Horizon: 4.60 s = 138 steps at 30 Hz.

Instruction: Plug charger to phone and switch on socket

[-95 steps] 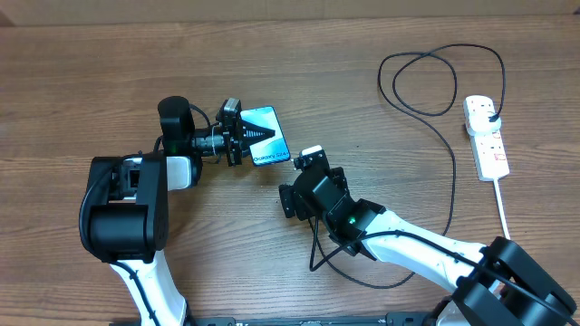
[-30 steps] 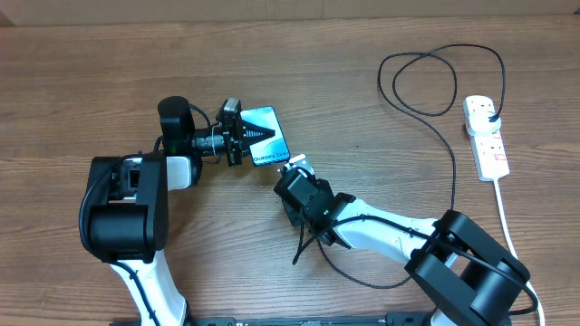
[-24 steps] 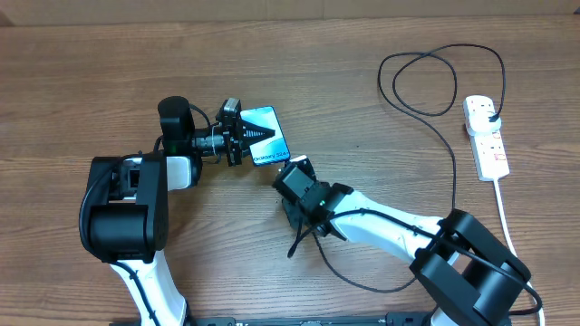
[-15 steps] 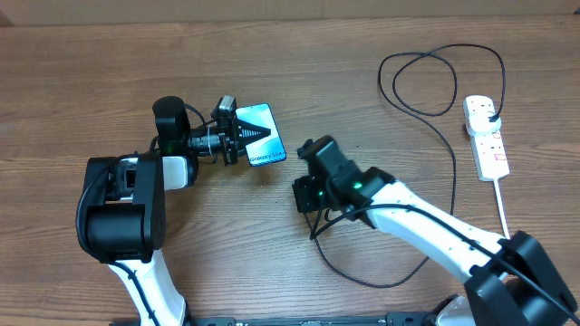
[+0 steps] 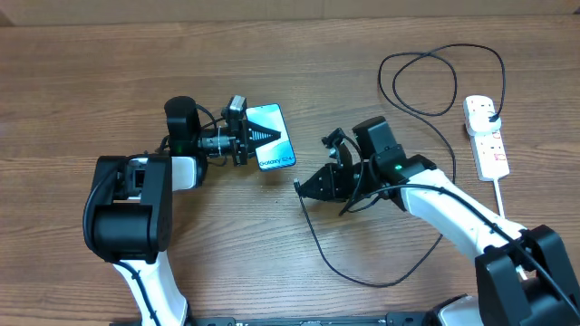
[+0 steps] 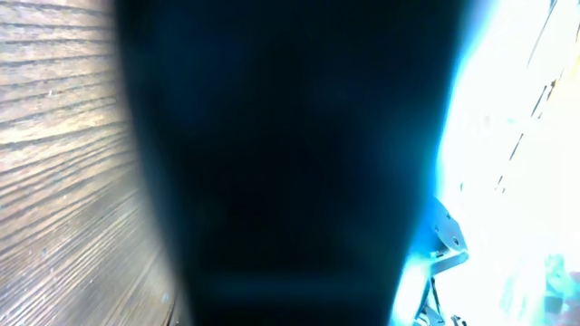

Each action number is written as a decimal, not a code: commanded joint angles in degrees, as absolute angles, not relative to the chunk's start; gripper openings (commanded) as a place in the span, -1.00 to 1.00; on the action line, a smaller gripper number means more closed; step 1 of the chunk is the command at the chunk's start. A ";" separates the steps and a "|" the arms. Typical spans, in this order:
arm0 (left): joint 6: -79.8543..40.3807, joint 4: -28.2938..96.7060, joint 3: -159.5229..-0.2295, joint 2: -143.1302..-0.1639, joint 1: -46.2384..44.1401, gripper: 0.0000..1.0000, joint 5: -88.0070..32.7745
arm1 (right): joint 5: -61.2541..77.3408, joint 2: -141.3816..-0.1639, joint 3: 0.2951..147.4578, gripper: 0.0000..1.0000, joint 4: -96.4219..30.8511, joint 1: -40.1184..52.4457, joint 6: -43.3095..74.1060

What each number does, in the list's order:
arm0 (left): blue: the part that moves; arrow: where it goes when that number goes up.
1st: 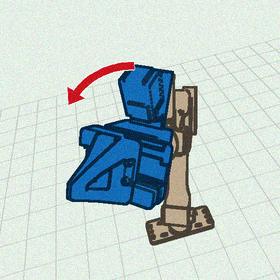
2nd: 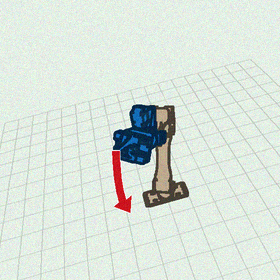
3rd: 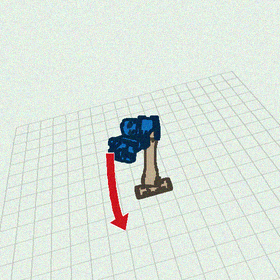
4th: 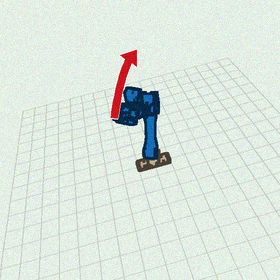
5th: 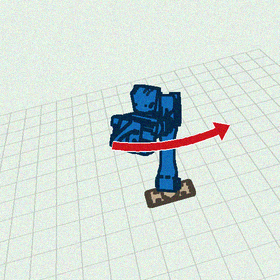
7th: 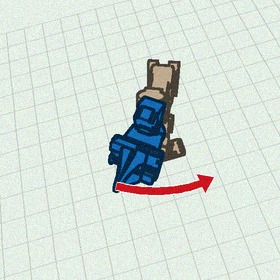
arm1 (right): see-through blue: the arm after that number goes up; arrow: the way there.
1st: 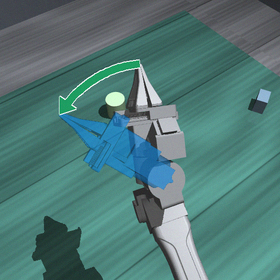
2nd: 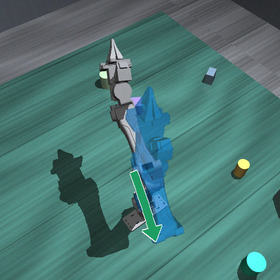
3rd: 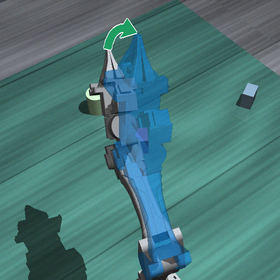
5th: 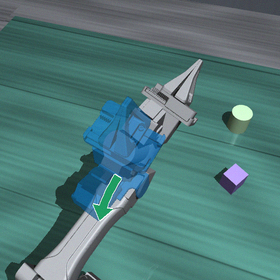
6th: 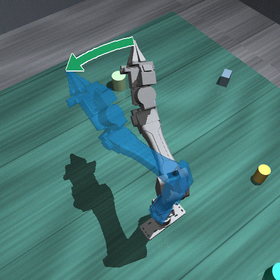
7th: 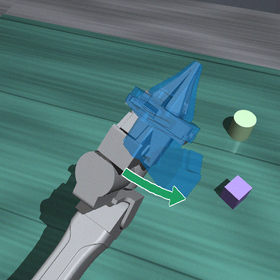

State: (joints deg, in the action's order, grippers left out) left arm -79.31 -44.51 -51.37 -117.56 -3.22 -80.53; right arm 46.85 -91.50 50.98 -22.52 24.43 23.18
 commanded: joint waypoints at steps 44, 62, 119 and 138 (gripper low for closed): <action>-74.28 -40.29 -52.38 -117.45 6.42 -0.91 -74.37 | -16.25 -98.21 52.27 0.75 -14.39 47.62 15.97; -74.26 -40.29 -52.38 -117.45 6.42 -0.92 -74.63 | -20.08 -103.53 52.27 -0.10 -9.80 50.76 15.79; -92.12 -52.58 -52.58 -117.43 -9.28 -0.91 -74.22 | 67.96 -94.19 55.37 -0.92 -38.11 14.57 -0.08; -92.73 -65.65 -52.69 -117.43 -13.30 -0.91 -69.47 | 76.05 -94.19 54.33 -0.93 -42.30 9.96 -4.99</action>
